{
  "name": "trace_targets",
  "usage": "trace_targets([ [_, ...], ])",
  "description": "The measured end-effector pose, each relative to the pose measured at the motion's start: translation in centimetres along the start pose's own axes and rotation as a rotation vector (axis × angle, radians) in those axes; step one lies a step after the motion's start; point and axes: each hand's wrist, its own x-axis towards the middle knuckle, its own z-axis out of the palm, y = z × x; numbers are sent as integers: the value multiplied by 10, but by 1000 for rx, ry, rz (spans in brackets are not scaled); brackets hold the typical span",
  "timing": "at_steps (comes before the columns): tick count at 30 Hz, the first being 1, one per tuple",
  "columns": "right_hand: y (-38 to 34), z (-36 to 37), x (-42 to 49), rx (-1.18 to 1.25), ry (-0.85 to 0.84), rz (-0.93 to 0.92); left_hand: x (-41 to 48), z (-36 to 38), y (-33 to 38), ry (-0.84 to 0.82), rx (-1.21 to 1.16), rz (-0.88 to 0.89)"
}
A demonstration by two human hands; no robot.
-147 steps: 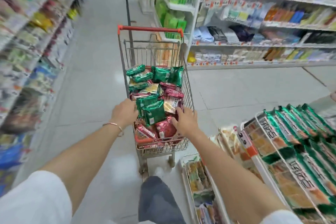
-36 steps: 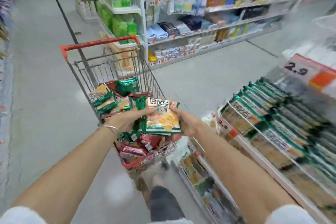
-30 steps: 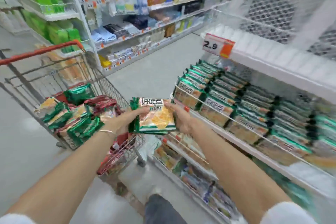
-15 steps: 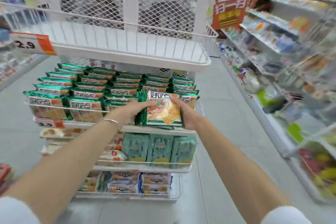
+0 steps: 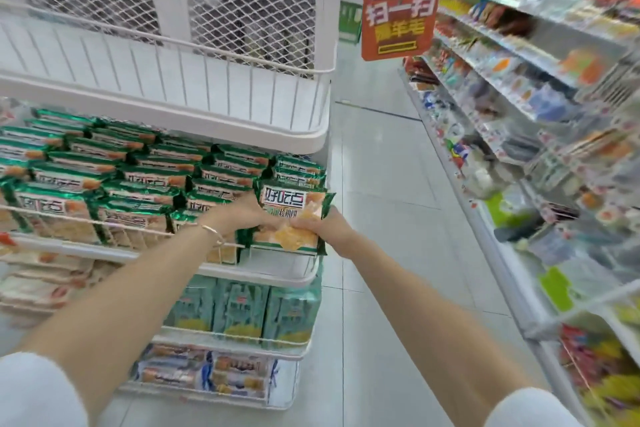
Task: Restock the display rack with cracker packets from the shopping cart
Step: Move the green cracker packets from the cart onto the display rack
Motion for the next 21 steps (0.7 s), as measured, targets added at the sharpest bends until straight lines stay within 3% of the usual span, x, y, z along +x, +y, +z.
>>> trace_targets([
  [4,12,4,5,-55,95,-199,4,5,-4,239,44,80],
  [7,19,12,12,-142,41,-229,6,6,-12,330,367,36],
  [12,58,23,22,-216,-89,-301,9,18,-39,294,534,38],
  [14,57,23,20,-117,-15,-332,11,15,-46,250,535,8],
  [16,44,23,18,-87,218,-399,14,12,-41,290,559,44],
  [18,28,21,14,-392,366,-502,17,14,-33,318,638,140],
  [21,22,20,23,-863,144,-533,20,26,-33,288,776,221],
])
